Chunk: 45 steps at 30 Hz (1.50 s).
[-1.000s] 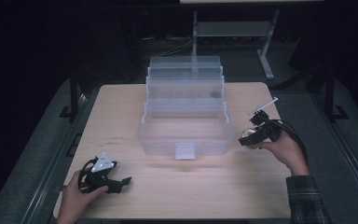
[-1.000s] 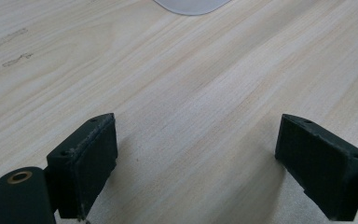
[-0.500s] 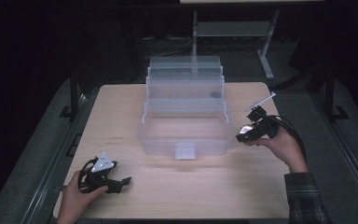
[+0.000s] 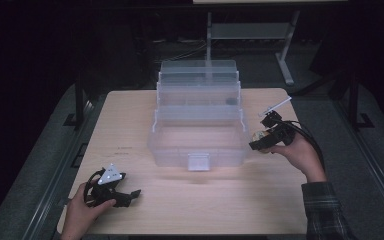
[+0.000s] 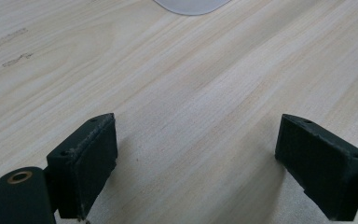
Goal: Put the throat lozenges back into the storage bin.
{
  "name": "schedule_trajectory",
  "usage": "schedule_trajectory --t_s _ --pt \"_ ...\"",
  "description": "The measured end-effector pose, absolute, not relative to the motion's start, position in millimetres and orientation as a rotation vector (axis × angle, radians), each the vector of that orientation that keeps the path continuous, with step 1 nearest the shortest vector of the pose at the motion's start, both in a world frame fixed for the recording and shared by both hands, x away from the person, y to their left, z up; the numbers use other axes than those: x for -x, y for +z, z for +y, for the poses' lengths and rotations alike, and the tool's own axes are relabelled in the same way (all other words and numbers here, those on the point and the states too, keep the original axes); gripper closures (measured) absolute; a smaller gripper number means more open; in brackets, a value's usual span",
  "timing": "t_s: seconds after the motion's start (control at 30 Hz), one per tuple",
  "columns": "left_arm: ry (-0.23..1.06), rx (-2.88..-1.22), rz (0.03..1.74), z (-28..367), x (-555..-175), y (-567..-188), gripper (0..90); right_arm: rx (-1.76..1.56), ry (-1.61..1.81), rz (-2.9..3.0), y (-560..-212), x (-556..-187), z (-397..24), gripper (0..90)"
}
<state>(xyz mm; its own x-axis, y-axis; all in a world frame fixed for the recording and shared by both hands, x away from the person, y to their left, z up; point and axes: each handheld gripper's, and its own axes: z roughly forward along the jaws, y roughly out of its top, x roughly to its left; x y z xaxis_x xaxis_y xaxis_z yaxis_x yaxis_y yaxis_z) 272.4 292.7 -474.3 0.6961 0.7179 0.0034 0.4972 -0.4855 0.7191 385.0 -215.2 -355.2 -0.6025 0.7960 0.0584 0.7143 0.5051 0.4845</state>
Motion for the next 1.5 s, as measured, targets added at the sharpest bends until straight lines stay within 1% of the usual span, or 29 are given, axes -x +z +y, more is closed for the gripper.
schedule_trajectory --t_s 0.43,0.9,1.5 --pt "0.397 -2.187 0.924 292.7 -272.4 -474.3 11.9 -1.273 0.716 2.568 -344.5 -386.0 -210.0 20.0" --pt "0.397 -2.187 0.924 292.7 -272.4 -474.3 11.9 -1.223 0.745 2.585 -333.7 -391.6 -191.1 20.0" --pt "0.397 -2.188 0.924 292.7 -272.4 -474.3 11.9 -1.165 0.765 2.627 -330.9 -400.2 -164.8 20.0"
